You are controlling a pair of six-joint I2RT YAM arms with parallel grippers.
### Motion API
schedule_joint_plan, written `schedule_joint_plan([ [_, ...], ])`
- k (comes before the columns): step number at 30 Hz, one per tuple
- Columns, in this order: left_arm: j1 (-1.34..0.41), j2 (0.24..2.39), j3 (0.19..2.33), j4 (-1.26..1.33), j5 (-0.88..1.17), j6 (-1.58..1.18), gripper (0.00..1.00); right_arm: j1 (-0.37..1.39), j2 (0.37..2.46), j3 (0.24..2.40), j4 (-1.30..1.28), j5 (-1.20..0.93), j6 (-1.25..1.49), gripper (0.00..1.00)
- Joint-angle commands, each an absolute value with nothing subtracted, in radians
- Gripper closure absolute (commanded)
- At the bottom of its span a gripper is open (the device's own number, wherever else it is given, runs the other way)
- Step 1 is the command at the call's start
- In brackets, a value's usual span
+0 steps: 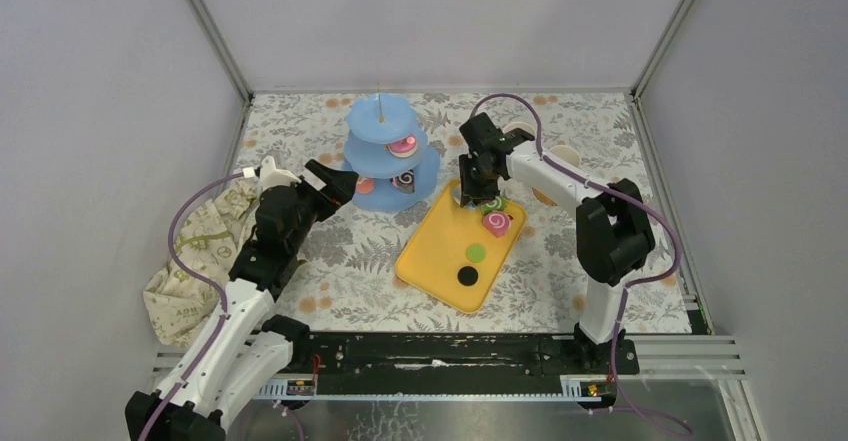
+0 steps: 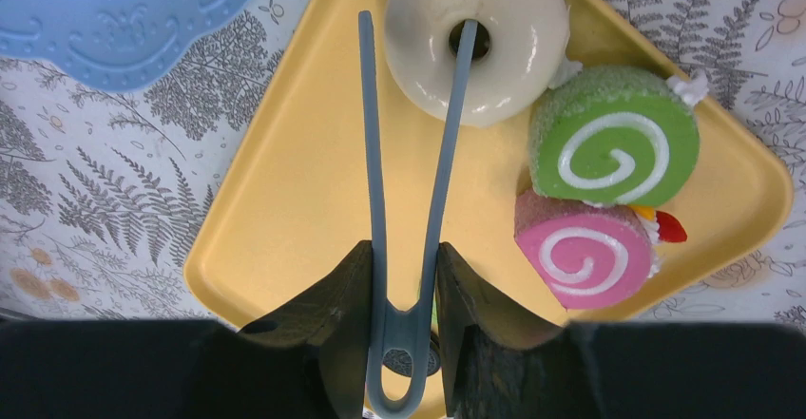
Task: Serve the afternoon tea
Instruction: Pick up the desert from the tray.
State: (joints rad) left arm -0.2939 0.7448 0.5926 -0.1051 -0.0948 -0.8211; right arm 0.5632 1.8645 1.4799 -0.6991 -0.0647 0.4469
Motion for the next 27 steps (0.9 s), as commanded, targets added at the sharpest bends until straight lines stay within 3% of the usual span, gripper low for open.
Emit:
schedule_joint_plan([
  [1, -0.302, 0.733, 0.588, -0.036, -0.089, -0.833, 0.00, 0.545, 1.895, 1.563, -0.726, -0.105, 0.446, 0.66],
  [17, -0.301, 0.712, 0.573, -0.030, -0.073, -0.842, 0.00, 0.508, 2.048, 1.823, -0.941, -0.136, 0.409, 0.66],
  [27, -0.303, 0.714, 0.570, -0.028, -0.070, -0.844, 0.00, 0.499, 2.104, 1.834, -0.974, -0.161, 0.380, 0.64],
])
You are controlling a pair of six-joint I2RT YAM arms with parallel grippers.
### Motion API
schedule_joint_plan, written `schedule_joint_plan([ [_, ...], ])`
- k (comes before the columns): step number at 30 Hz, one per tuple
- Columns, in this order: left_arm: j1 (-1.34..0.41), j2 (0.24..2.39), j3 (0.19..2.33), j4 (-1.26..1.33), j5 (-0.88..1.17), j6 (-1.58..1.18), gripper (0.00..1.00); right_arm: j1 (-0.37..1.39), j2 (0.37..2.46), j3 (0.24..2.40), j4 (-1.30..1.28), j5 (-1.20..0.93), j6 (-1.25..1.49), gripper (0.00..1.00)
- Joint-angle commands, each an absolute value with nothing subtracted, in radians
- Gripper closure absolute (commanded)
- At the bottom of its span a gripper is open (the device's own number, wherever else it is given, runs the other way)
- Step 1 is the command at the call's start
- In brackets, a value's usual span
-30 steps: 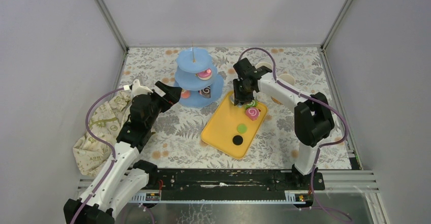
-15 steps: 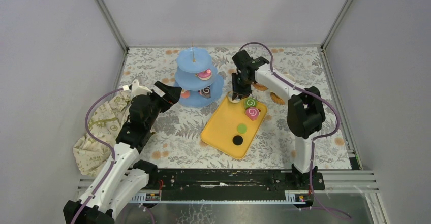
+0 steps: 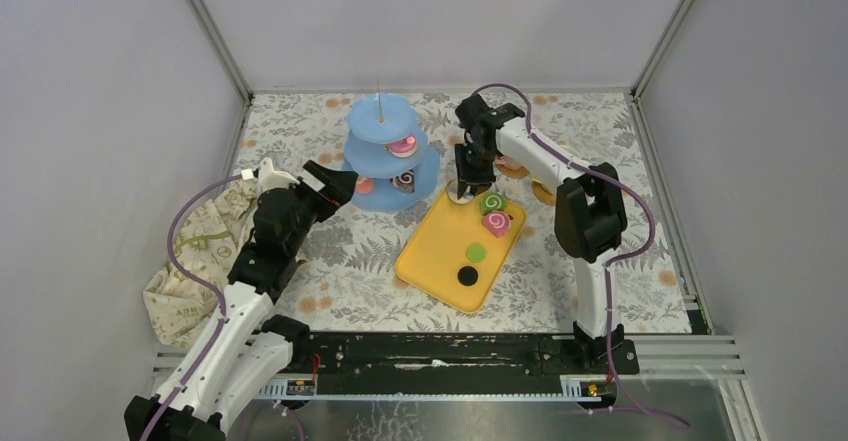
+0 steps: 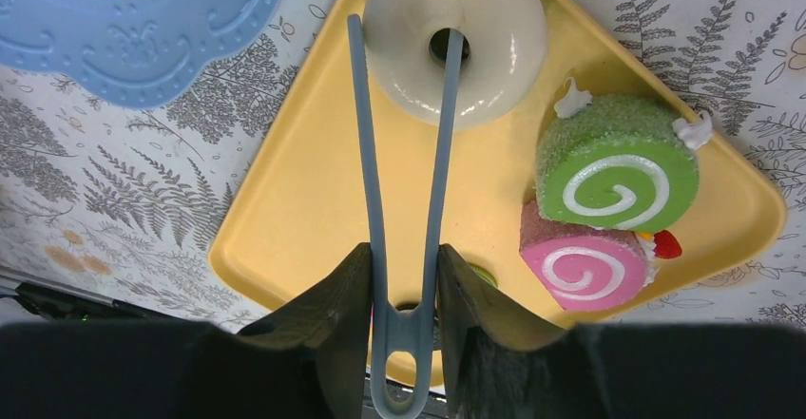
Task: Serve the afternoon tea
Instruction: Pick up the desert from the tray.
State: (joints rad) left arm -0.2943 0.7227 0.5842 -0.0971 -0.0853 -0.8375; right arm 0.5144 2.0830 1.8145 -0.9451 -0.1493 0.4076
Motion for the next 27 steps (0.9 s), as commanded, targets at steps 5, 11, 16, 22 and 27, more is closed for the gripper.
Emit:
schedule_joint_plan([
  [5, -0.303, 0.720, 0.568, -0.026, -0.069, -0.845, 0.00, 0.498, 2.119, 1.841, -0.963, -0.173, 0.380, 0.64],
  [11, -0.302, 0.724, 0.569, -0.025, -0.069, -0.844, 0.00, 0.491, 2.122, 1.825, -0.948, -0.181, 0.376, 0.66],
  [16, -0.302, 0.723, 0.573, -0.033, -0.074, -0.841, 0.00, 0.488, 2.095, 1.787, -0.917, -0.200, 0.381, 0.77],
  [22, -0.301, 0.719, 0.579, -0.045, -0.083, -0.835, 0.00, 0.487, 2.038, 1.734, -0.879, -0.209, 0.388, 0.90],
  [27, -0.302, 0.711, 0.592, -0.066, -0.102, -0.822, 0.00, 0.487, 1.965, 1.666, -0.828, -0.212, 0.395, 0.94],
])
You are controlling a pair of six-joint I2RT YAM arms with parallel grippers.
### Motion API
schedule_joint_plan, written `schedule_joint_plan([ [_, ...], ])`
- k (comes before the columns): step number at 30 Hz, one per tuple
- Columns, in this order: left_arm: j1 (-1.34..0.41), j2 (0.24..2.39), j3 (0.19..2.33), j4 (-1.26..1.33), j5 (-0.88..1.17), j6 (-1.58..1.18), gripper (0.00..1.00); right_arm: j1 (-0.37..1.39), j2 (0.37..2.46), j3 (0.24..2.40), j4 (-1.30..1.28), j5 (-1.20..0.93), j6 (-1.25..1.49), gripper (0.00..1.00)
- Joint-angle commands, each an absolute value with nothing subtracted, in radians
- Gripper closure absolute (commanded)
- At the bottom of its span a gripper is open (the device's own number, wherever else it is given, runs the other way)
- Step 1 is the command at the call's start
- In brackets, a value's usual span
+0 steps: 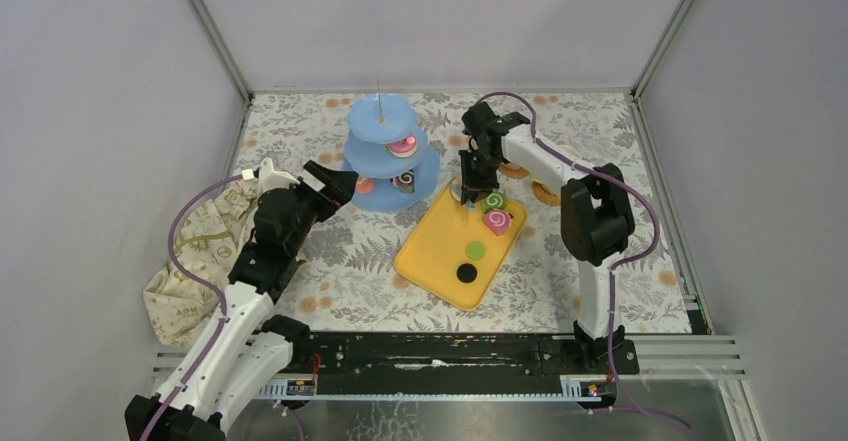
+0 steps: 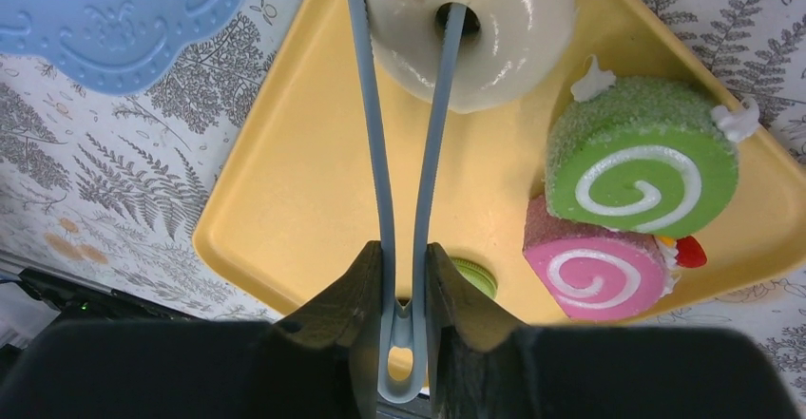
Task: Serve the afternoon tea
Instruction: Pick up the desert from the tray.
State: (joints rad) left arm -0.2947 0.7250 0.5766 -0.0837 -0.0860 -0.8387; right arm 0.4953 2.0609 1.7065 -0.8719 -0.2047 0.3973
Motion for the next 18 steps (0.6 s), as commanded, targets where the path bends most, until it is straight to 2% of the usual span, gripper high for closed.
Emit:
schedule_joint_plan([
  [1, -0.302, 0.709, 0.595, -0.070, -0.105, -0.819, 0.00, 0.487, 1.951, 1.655, -0.818, -0.210, 0.397, 0.95],
  [7, -0.302, 0.716, 0.591, -0.063, -0.107, -0.821, 0.00, 0.487, 1.871, 1.549, -0.763, -0.199, 0.398, 1.00],
  [18, -0.302, 0.719, 0.590, -0.078, -0.134, -0.813, 0.00, 0.487, 1.753, 1.475, -0.725, -0.192, 0.390, 1.00],
])
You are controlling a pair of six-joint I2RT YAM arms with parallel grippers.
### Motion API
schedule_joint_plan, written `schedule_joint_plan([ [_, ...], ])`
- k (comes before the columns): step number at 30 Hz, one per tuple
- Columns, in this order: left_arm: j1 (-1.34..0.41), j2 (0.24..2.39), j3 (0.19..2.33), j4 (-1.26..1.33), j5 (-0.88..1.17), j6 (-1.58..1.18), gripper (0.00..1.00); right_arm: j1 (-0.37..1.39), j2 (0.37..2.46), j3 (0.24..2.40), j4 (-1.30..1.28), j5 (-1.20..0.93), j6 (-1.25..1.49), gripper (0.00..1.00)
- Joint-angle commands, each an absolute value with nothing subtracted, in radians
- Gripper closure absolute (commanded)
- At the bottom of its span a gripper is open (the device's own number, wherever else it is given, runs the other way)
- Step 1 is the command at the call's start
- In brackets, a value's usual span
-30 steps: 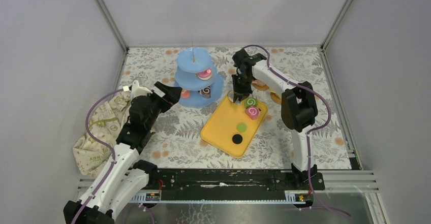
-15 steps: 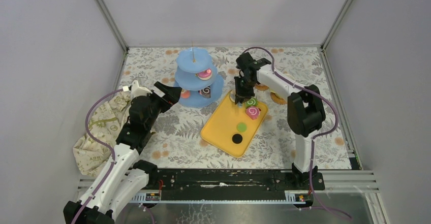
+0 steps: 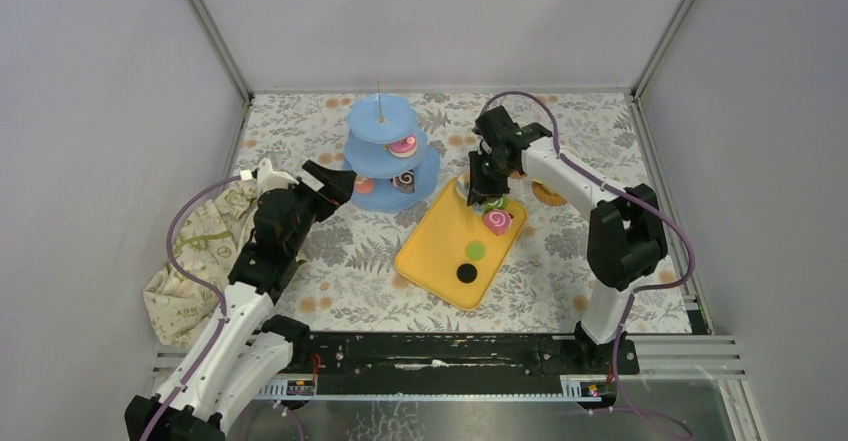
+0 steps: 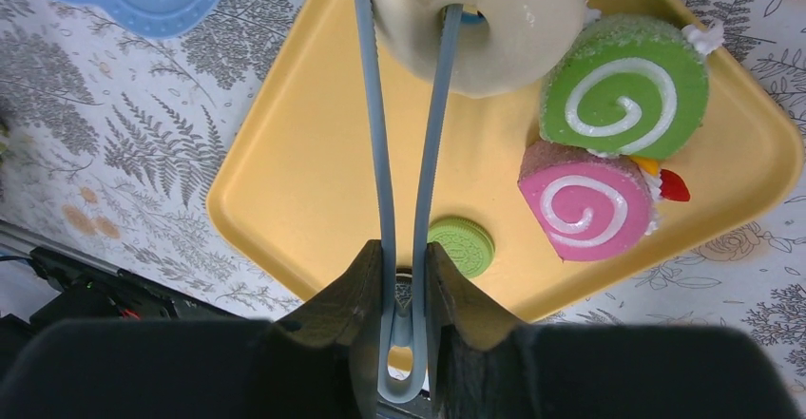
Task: Serve the afternoon tea
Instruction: Pick up the desert from the tray.
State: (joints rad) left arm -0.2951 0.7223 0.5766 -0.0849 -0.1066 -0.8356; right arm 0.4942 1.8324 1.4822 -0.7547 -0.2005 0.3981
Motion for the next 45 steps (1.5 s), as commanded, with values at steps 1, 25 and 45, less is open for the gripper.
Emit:
schedule_joint_plan([
  [1, -0.302, 0.719, 0.590, -0.079, -0.136, -0.813, 0.00, 0.487, 1.746, 1.468, -0.720, -0.193, 0.391, 1.00],
  [25, -0.301, 0.751, 0.603, -0.096, -0.151, -0.801, 0.00, 0.498, 1.591, 1.363, -0.678, -0.188, 0.397, 1.00],
  [45, -0.302, 0.762, 0.596, -0.080, -0.140, -0.811, 0.00, 0.746, 1.533, 1.370, -0.641, -0.097, 0.485, 1.00],
])
